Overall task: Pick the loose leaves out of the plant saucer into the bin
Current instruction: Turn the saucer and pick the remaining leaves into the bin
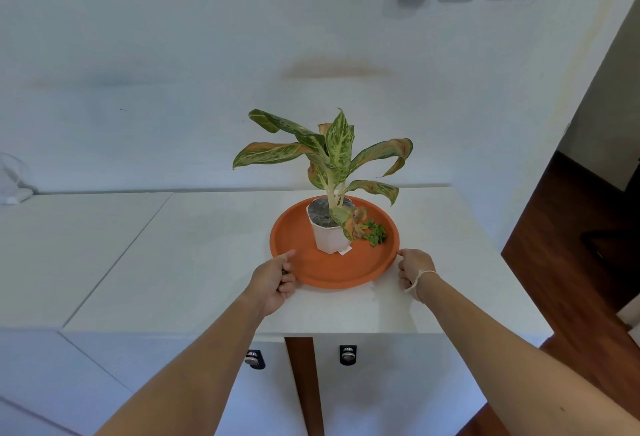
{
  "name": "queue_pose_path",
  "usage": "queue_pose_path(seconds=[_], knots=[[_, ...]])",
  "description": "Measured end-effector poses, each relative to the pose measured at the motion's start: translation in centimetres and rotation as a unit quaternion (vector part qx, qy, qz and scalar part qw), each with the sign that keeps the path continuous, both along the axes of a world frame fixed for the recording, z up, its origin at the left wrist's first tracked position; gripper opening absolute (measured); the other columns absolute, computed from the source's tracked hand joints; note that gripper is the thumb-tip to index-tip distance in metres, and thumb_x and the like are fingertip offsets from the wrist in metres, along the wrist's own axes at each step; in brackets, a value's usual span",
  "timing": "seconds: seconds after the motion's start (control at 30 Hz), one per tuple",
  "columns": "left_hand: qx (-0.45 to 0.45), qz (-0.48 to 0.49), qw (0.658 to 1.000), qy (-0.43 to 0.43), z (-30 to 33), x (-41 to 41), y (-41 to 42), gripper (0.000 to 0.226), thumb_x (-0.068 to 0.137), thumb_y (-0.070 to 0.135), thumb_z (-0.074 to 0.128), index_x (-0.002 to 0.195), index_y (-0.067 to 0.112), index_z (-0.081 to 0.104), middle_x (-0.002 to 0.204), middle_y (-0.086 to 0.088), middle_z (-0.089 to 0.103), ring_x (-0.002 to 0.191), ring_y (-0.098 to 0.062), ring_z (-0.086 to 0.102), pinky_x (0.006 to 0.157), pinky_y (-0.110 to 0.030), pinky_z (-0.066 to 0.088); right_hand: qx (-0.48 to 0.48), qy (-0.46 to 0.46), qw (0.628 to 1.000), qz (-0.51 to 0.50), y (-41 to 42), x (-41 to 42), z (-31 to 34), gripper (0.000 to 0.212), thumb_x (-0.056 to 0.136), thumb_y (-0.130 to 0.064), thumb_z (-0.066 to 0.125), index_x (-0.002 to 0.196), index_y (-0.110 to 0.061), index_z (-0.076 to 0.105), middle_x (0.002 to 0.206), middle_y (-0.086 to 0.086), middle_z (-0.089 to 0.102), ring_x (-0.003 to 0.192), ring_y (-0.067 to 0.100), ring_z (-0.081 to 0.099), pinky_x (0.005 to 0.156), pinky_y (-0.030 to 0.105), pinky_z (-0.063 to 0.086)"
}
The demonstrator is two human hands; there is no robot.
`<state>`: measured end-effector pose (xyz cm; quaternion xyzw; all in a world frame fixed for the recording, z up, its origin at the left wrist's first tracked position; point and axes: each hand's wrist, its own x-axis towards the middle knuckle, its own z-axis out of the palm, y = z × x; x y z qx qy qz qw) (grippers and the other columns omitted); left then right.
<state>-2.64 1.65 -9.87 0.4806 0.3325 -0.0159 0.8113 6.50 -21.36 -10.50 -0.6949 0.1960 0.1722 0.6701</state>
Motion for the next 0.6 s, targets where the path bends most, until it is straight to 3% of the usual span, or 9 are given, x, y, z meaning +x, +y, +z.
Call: queue_pose_path(seconds=[0.1,0.2,0.37,0.6], knots=[[0.007,0.011,1.000,0.009,-0.3,-0.6,0.5,0.025,0.101,0.011,0.034,0.114,0.011,0.055,0.061,0.003,0.033,0.038,-0.005,0.025,0.029,-0.015,0.019,-0.063,-0.020,0.998,0.019,0.0,0.8,-0.5,0.032,0.098,-0.026,0.040,0.076,-0.004,0.049,0.056,0.008,0.035,0.045,0.019,0.030,0.044,0.026,0.027],[0.036,0.020,0.999,0.019,-0.5,-1.2,0.6,0.022,0.100,0.011,0.033,0.097,0.012,0.055,0.059,0.002,0.026,0.036,-0.006,0.021,0.029,-0.015,0.018,-0.098,-0.025,0.994,0.030,-0.1,1.4,-1.1,0.044,0.095,-0.032,0.047,0.058,-0.008,0.040,0.054,0.009,0.037,0.045,0.020,0.032,0.046,0.026,0.028],[0.082,0.014,0.994,0.066,-1.1,-2.0,0.5,0.023,0.095,0.009,0.027,0.081,0.010,0.045,0.059,0.002,0.024,0.047,-0.011,0.017,0.030,-0.016,0.017,-0.087,0.001,0.994,0.062,0.4,1.4,-1.4,0.042,0.094,-0.029,0.051,0.058,-0.010,0.040,0.056,0.007,0.037,0.048,0.019,0.033,0.047,0.029,0.028],[0.135,-0.094,0.983,0.087,-1.3,-2.0,-1.5,0.019,0.096,0.017,0.036,0.092,0.008,0.052,0.048,0.005,0.023,0.037,-0.007,0.018,0.032,-0.016,0.016,-0.046,0.028,0.999,0.003,2.3,0.8,-1.8,0.034,0.094,-0.021,0.044,0.062,-0.009,0.040,0.062,0.008,0.039,0.052,0.020,0.036,0.047,0.029,0.030]])
